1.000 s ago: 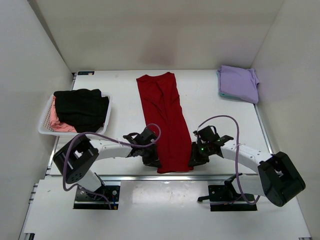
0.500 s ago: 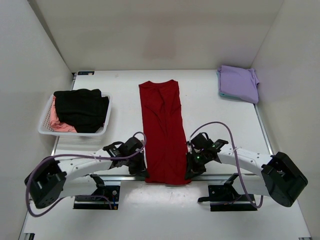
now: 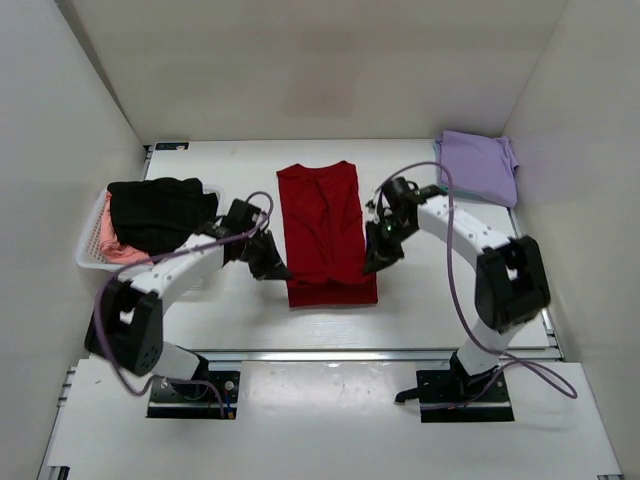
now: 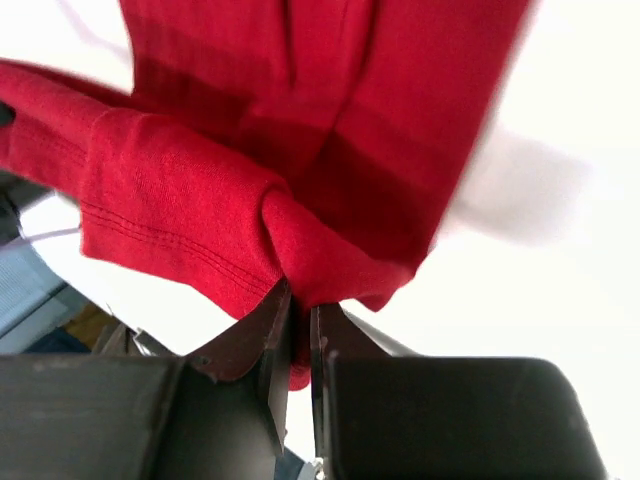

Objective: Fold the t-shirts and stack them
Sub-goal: Fold the folded rectangular tshirt in 1/3 of the way

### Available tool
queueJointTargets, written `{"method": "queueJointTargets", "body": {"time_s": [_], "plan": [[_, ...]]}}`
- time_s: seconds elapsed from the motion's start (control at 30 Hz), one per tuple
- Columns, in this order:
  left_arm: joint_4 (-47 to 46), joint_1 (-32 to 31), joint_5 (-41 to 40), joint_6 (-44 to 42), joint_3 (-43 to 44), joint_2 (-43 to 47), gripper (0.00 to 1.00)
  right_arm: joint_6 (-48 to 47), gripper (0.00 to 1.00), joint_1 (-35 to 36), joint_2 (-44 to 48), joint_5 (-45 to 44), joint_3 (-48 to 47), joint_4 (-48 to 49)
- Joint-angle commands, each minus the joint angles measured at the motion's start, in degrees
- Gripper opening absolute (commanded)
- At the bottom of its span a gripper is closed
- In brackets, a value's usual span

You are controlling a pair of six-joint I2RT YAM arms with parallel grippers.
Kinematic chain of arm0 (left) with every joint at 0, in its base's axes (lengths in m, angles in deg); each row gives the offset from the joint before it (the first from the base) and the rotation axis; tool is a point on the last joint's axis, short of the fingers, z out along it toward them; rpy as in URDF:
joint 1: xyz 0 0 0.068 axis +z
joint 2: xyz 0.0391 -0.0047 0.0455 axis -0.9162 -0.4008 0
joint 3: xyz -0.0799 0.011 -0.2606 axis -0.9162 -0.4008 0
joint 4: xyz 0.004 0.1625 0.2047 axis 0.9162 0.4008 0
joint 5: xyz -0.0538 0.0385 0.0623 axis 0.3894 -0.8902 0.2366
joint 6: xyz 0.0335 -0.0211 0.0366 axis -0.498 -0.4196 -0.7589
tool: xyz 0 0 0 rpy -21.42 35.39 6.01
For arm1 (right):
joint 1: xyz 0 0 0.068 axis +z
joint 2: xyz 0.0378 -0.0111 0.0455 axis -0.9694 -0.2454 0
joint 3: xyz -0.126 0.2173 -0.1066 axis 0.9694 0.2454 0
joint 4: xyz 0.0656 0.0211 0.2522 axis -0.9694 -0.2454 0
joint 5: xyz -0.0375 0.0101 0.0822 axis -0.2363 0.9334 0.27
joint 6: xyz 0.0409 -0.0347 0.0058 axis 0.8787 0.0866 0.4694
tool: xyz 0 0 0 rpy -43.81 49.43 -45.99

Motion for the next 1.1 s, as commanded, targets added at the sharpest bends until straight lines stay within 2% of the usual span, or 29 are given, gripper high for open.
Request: {"method": "queueJointTargets", "body": {"time_s": [0.0,0.1,0.13,0.17,0.2,0.27,0.37,0.5,0.6,0.67,0.7,0.8,0.9,1.07], "plan": [[-0.03,4.82,1.91,-6.19,7.80,-9.00,0.00,-6.60,0.00,-3.89,-8.27,-2.64,-12.34,-6.37],[-1.36,7.38,1.40,-6.46,15.72,-17.71,0.00,-6.08,0.00,-6.36,-17.76,-2.81,-26.48,-7.69],[-1.54,8.26,1.21,-6.38,19.31,-19.39,0.19,-5.73,0.06,-6.71,-21.43,-3.77,-31.94,-8.04],[-2.06,9.05,1.30,-6.46,20.91,-22.37,0.32,-4.50,0.18,-6.63,-24.86,-3.87,-35.04,-8.31],[-2.33,9.84,1.21,-6.12,24.32,-24.66,0.42,-4.40,0.24,-7.41,-26.55,-4.74,-40.98,-8.83],[-2.68,10.73,1.82,-6.03,30.48,-27.57,0.43,-3.36,0.42,-7.59,-31.29,-6.41,-48.23,-10.67],[-1.72,11.35,1.74,-5.85,35.15,-30.13,0.44,-2.65,0.43,-7.60,-32.11,-10.18,-53.96,-11.30],[-1.54,11.61,2.26,-5.23,31.57,-26.99,0.39,-1.42,0.46,-8.12,-24.57,-12.22,-43.62,-6.74],[-1.89,10.29,2.45,-5.67,22.46,-21.63,0.45,1.22,0.46,-9.52,-15.44,-10.82,-28.77,0.37],[-3.03,9.07,2.79,-5.68,16.84,-18.80,0.43,2.62,0.46,-11.02,-9.62,-9.24,-16.24,3.97],[-3.21,8.37,2.97,-5.67,13.14,-16.97,0.42,2.98,0.47,-11.98,-6.47,-8.01,-12.95,6.61],[-5.40,6.69,2.36,-4.53,5.75,-13.36,0.49,4.56,0.47,-12.96,-0.83,-3.53,1.19,11.88],[-7.95,5.28,0.16,-3.13,2.83,-11.86,0.49,7.10,0.47,-12.61,1.64,-2.55,7.89,15.76],[-13.04,2.74,-2.21,-0.66,2.38,-13.96,0.49,10.45,0.48,-9.37,-0.28,-1.41,11.60,19.72]]}}
